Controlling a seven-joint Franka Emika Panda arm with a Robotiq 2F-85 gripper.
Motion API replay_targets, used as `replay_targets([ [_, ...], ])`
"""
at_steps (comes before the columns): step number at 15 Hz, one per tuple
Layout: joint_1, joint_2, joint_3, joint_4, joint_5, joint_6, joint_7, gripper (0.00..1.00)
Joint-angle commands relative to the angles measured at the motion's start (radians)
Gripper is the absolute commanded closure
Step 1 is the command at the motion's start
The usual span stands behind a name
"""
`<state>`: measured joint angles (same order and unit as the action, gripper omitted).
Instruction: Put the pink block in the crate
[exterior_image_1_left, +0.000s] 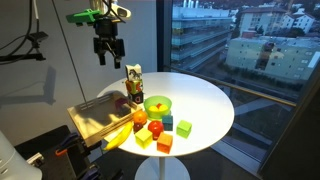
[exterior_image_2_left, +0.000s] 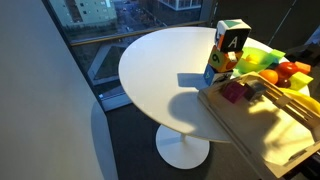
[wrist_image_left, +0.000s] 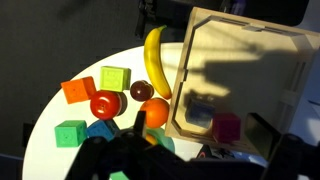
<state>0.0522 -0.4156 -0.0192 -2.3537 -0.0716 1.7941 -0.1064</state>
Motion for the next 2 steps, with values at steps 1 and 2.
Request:
replay_targets([
  [1,-0.008,0.003,0.008,0.001,0.003,-0.002,-0.002,0.0],
  [2,-0.008,0.005,0.008,0.001,0.003,-0.002,-0.002,0.0],
])
